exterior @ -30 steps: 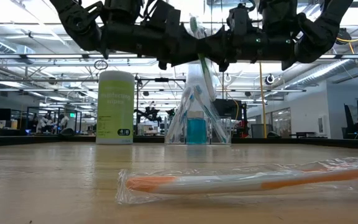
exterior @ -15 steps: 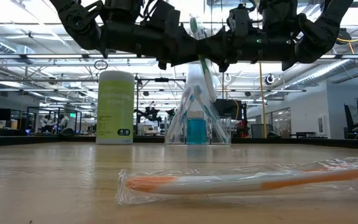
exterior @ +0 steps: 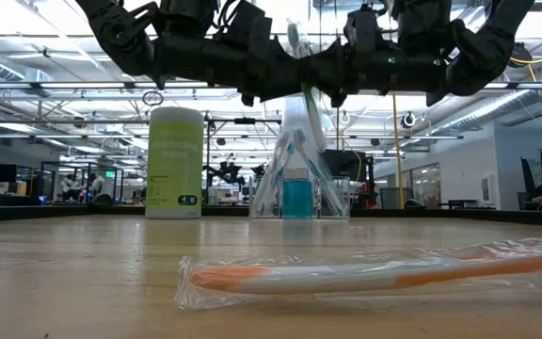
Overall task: Pick & Place toothbrushing station
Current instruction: Put the green toothbrush into the transparent organizer
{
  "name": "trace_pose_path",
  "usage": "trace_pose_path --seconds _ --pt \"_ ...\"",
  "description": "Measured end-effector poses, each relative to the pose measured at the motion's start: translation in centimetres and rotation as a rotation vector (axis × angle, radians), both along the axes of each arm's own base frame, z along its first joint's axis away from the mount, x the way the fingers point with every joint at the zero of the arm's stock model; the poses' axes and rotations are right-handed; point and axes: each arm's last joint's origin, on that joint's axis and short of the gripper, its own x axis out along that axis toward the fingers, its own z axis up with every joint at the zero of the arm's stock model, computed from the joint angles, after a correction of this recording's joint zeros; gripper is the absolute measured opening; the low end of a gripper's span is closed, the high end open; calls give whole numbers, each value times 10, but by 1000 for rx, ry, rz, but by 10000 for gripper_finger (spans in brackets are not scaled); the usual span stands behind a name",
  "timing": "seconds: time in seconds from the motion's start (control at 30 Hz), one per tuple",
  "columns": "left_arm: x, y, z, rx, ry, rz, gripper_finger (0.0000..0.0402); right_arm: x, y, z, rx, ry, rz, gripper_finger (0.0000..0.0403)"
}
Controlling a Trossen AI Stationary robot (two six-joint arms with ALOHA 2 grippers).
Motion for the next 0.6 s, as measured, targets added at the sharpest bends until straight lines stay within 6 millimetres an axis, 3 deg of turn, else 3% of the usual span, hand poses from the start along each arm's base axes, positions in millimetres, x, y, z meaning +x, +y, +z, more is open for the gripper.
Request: trace_pose_path --seconds 0.13,0.33,0.47,0.6 --pt "0 -3 -8 -12 62 -24 238 0 0 3 -3 -16 -2 32" --pt "0 -5 -2 24 7 2 252 0 0 3 7 -24 3 32" --pt "1 -4 1 30 -22 5 227 0 0 3 7 -22 5 32" --pt "0 -3 0 29 -6 14 166 0 0 2 8 -16 6 31"
